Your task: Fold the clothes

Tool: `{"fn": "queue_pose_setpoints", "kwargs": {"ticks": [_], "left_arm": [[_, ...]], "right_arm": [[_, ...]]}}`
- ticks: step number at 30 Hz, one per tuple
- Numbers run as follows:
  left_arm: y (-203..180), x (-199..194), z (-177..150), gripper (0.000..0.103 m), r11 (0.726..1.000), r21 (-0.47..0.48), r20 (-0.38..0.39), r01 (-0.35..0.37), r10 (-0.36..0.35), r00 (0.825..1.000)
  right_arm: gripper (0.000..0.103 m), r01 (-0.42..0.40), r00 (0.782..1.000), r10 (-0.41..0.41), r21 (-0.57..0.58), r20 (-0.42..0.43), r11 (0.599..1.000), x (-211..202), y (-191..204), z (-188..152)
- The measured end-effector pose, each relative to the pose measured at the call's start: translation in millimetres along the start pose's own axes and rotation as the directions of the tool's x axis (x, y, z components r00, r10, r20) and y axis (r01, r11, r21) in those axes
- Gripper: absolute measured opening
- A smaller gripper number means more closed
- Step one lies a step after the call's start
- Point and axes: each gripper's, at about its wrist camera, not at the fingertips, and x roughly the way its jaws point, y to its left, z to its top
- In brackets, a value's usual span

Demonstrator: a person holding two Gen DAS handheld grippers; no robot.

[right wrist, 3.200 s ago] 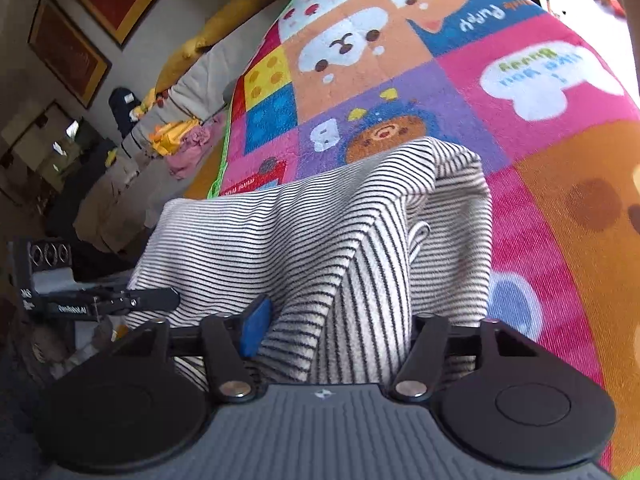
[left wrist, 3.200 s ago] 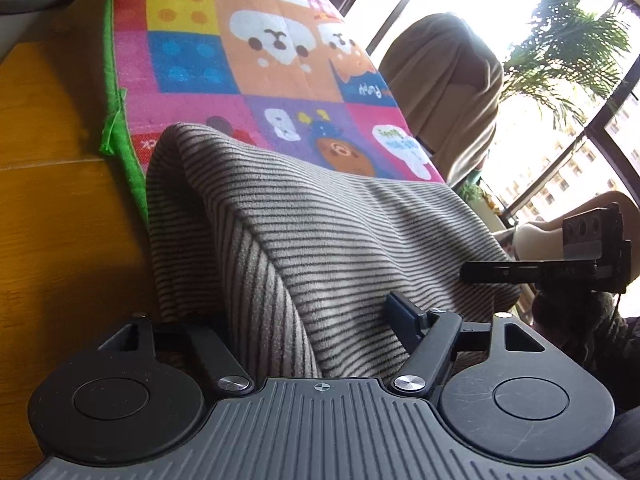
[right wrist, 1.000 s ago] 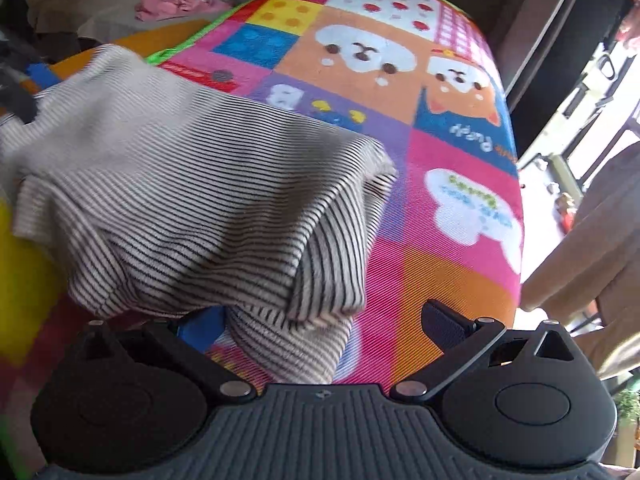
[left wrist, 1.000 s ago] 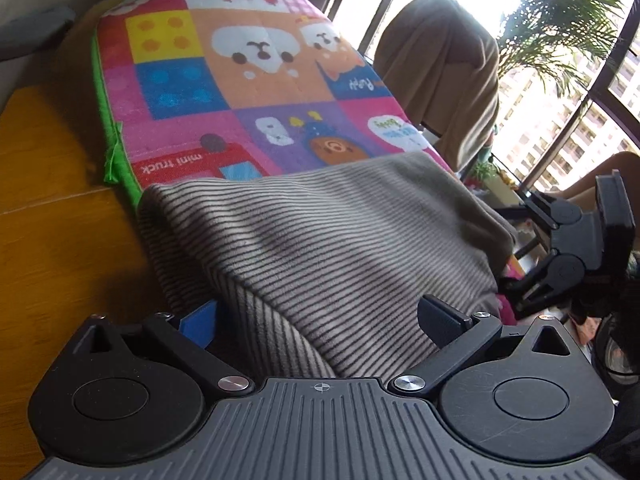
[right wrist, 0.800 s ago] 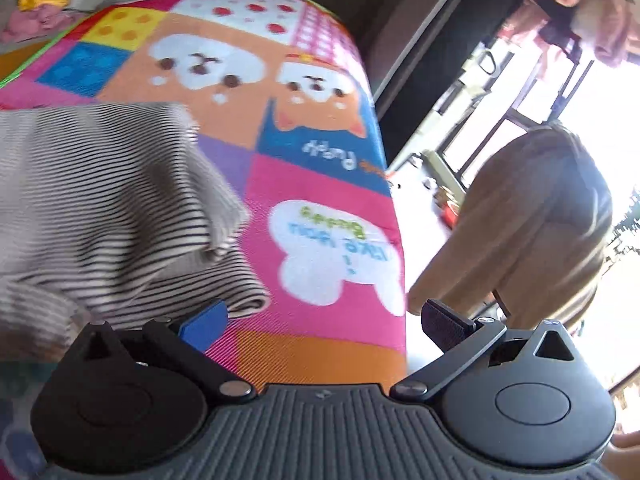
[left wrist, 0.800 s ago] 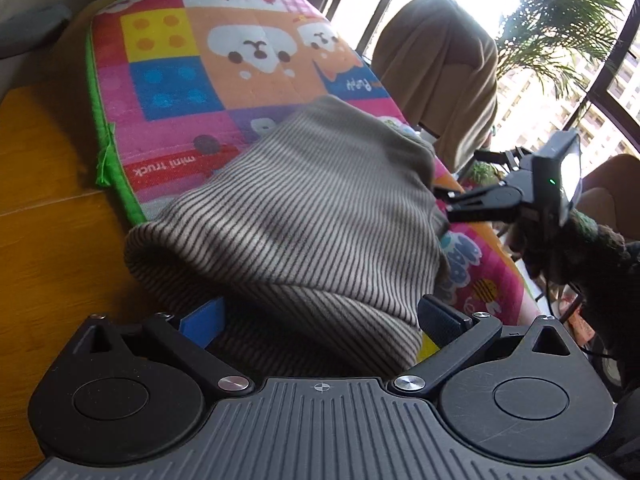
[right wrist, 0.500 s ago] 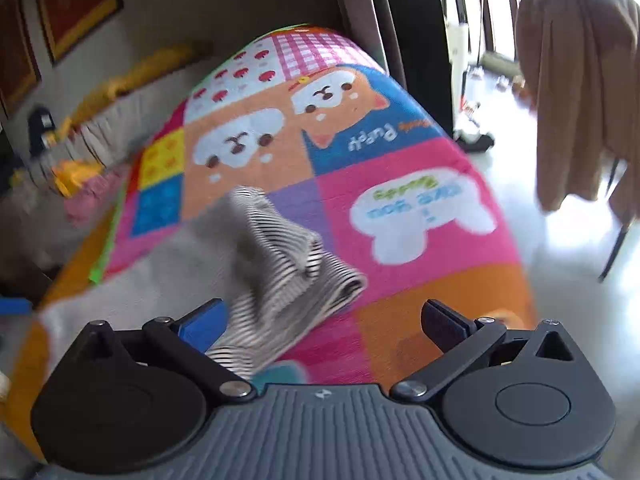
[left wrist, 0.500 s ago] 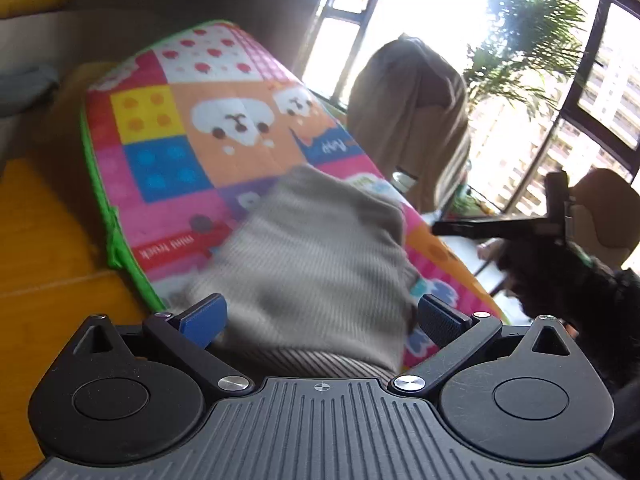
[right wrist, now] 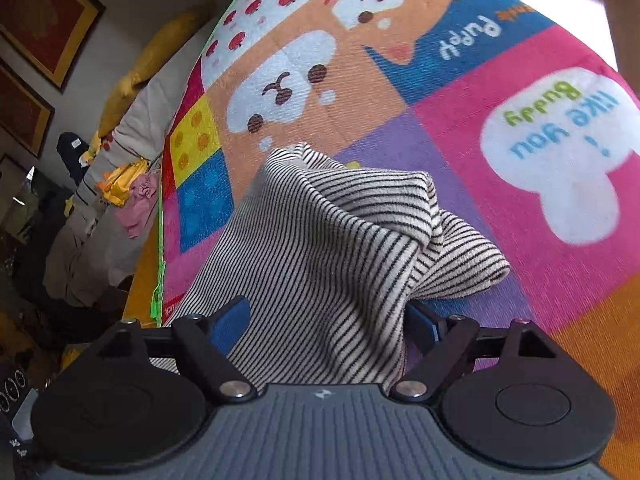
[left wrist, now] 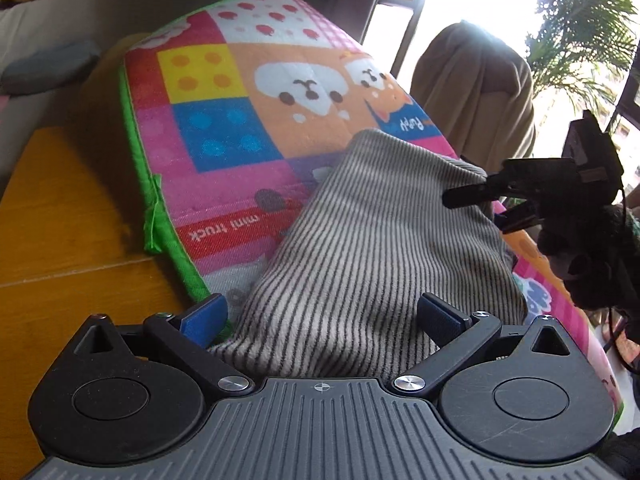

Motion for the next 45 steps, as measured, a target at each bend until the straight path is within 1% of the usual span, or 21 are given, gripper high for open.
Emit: {"fn": "queue_pose_setpoints", "kwargs": {"ticks": [5,7,11,12,14,16,18,19,21,24,26,28,31,34,36,38,39,41,42,44,45], "left_arm": [[-1.6,6.6,2.9,0.103,0.999,-0.006,-0.001,0.052,-0.052,0.999],[-6.7,7.4,2.8,0.103,0.997,0.006,-0.010,0.077,-0.077,0.997],[-21.7,-1.3,-3.1,0.103,0.991,0.049,-0.013,0.123,-0.123,0.992],[-25.5,-4.3,-5.3,0.103,0.989,0.058,-0.013,0.134,-0.133,0.991],[-33.1,-9.9,-9.8,0.103,0.986,0.077,-0.011,0.148,-0.147,0.989],[-41.0,-14.7,-13.9,0.103,0.988,0.105,0.001,0.115,-0.116,0.993],[-49.2,-17.3,-18.8,0.103,0.989,0.144,0.019,0.027,-0.030,0.999],[-53.0,-17.6,-21.7,0.103,0.986,0.164,0.031,-0.027,0.023,0.999],[-59.6,-17.9,-26.4,0.103,0.972,0.200,0.053,-0.119,0.111,0.992],[-63.6,-17.9,-29.6,0.103,0.954,0.226,0.060,-0.197,0.188,0.980],[-62.1,-17.4,-28.5,0.103,0.947,0.233,0.056,-0.222,0.214,0.975],[-57.6,-17.4,-27.5,0.103,0.938,0.229,0.061,-0.262,0.255,0.965],[-46.9,-21.1,-27.1,0.103,0.932,0.187,0.069,-0.310,0.302,0.951],[-36.3,-28.8,-29.0,0.103,0.934,0.158,0.070,-0.321,0.314,0.947],[-30.2,-35.7,-30.0,0.103,0.935,0.148,0.078,-0.323,0.315,0.946],[-24.0,-42.9,-30.7,0.103,0.941,0.127,0.085,-0.315,0.306,0.948],[-21.2,-45.8,-31.1,0.103,0.945,0.115,0.086,-0.307,0.299,0.950],[-18.2,-49.0,-32.3,0.103,0.950,0.097,0.086,-0.296,0.289,0.954],[-17.6,-49.7,-32.9,0.103,0.951,0.093,0.087,-0.295,0.287,0.954],[-17.6,-49.8,-33.4,0.103,0.951,0.090,0.090,-0.296,0.288,0.953],[-17.8,-49.9,-33.4,0.103,0.952,0.088,0.091,-0.295,0.287,0.954]], "right_arm": [[0.082,0.023,0.999,-0.020,-0.075,0.031,0.997,53.2,28.9,51.0],[0.082,0.035,0.998,-0.030,-0.095,0.051,0.995,64.0,38.5,61.4],[0.084,0.100,0.991,-0.080,-0.203,0.107,0.974,59.5,58.1,54.5],[0.086,0.129,0.987,-0.101,-0.243,0.124,0.961,54.9,62.3,48.9],[0.087,0.196,0.976,-0.151,-0.334,0.157,0.922,36.7,67.3,29.0],[0.091,0.250,0.964,-0.189,-0.396,0.188,0.884,14.0,69.7,5.1],[0.095,0.290,0.952,-0.213,-0.434,0.218,0.853,-12.0,71.8,-23.2],[0.097,0.297,0.950,-0.210,-0.453,0.232,0.841,-24.8,73.3,-38.6],[0.101,0.285,0.951,-0.180,-0.489,0.250,0.825,-47.7,75.3,-68.6],[0.101,0.277,0.952,-0.157,-0.521,0.263,0.807,-67.3,79.5,-101.7],[0.101,0.282,0.950,-0.159,-0.516,0.270,0.809,-69.0,83.0,-107.5],[0.101,0.287,0.947,-0.163,-0.505,0.275,0.814,-68.8,86.7,-110.2],[0.103,0.295,0.948,-0.183,-0.504,0.260,0.812,-56.8,91.1,-110.5],[0.103,0.322,0.945,-0.232,-0.530,0.232,0.785,-38.9,89.2,-118.0],[0.103,0.323,0.945,-0.235,-0.523,0.229,0.789,-40.8,87.8,-118.5],[0.103,0.344,0.938,-0.259,-0.532,0.230,0.774,-43.9,89.8,-118.0],[0.103,0.362,0.932,-0.273,-0.545,0.239,0.756,-45.8,92.4,-119.2],[0.103,0.403,0.915,-0.296,-0.586,0.275,0.702,-50.7,100.5,-124.5],[0.103,0.410,0.912,-0.288,-0.612,0.293,0.676,-54.1,106.6,-128.4],[0.103,0.407,0.913,-0.254,-0.664,0.320,0.628,-61.3,120.1,-136.8],[0.103,0.387,0.921,-0.226,-0.690,0.316,0.612,-64.6,127.1,-140.8]]}}
